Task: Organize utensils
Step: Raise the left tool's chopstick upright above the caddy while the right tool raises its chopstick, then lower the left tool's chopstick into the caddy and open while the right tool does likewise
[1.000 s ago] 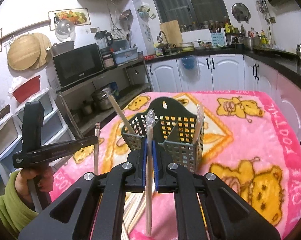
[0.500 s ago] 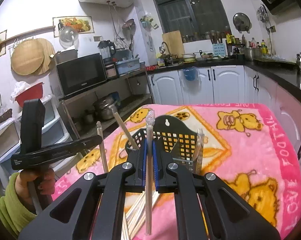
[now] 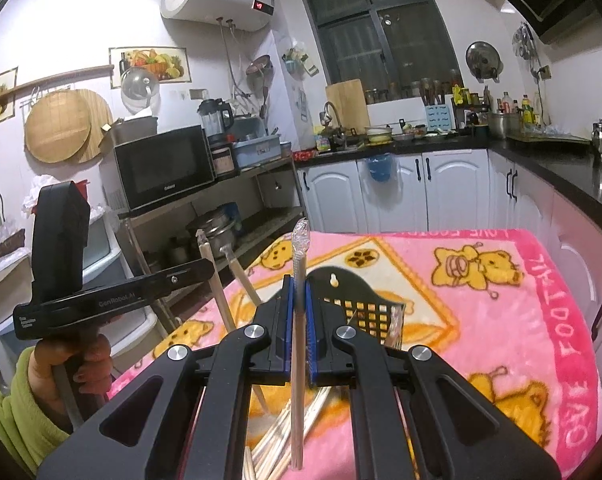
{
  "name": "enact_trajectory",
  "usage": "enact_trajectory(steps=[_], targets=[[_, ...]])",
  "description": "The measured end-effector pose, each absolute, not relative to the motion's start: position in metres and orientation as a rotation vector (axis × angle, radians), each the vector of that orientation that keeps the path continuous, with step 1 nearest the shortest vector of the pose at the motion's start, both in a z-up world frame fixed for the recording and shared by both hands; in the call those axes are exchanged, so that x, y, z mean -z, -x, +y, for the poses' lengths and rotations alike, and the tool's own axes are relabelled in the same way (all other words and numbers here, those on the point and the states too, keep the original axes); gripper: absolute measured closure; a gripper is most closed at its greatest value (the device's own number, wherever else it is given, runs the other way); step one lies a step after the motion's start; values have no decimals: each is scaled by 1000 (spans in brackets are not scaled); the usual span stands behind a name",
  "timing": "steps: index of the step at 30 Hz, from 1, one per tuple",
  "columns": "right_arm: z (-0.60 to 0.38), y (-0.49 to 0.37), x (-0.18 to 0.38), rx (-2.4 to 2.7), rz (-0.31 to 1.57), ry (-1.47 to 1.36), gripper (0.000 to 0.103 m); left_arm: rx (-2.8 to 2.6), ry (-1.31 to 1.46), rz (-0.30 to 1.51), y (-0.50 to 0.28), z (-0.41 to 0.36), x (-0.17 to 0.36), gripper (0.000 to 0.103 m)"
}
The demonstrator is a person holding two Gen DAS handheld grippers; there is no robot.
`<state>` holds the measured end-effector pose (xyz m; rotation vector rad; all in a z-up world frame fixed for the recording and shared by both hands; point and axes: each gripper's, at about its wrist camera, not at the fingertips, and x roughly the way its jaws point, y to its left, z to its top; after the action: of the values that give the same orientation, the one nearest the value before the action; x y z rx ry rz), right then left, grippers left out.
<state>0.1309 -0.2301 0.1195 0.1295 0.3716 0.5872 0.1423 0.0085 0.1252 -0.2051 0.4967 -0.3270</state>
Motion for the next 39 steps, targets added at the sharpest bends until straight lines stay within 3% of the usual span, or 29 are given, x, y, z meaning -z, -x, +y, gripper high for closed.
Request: enact_trajectory(steps=[28,39], targets=[[-231,-146,-186,-561,190,-117,97,340,216,339,-167,-8,-187,100],[-229,-168,-201,-509,119,-98,97,294,203,313,-187,-13,-189,100]])
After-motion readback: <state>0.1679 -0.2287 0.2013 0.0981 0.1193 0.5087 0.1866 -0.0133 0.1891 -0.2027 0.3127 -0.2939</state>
